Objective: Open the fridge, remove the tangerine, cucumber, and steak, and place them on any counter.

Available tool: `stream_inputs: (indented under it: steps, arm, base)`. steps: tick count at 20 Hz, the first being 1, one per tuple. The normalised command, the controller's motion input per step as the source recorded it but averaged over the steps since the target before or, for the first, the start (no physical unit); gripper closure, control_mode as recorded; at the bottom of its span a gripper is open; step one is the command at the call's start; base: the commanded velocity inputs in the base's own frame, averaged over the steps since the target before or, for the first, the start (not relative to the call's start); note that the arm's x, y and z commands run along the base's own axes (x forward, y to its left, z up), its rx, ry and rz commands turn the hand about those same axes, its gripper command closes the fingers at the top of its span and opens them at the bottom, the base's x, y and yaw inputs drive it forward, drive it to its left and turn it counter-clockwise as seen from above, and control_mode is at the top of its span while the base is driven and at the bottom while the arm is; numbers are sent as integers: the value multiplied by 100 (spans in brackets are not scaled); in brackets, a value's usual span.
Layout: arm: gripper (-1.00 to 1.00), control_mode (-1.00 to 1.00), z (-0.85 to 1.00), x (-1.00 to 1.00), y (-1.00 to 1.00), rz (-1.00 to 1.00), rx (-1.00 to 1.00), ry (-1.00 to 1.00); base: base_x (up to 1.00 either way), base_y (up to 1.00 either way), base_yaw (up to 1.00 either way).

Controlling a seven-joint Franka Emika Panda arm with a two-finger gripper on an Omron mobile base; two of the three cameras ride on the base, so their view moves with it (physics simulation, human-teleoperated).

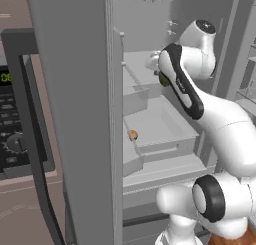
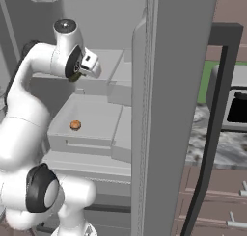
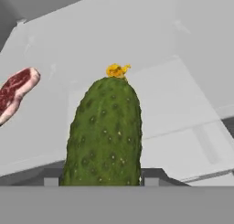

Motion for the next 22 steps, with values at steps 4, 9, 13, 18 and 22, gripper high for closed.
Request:
stream_inputs:
  steps: [4,9,13,18,22]
  arm:
    - [100,-100,0,-100,0,22,-12,-9]
    - [100,-100,-1,-98,0,13,-16,0]
    - [100,-100,-28,-46,0,6,-17,18]
    - [100,100,-18,-13,0,0,-10,16]
    - [100,100,0,0,0,0,0,0]
  base:
    - [0,0,0]
    - [0,0,0]
    - [0,0,0]
    - [-8,0,0]
    - [-91,-4,0]
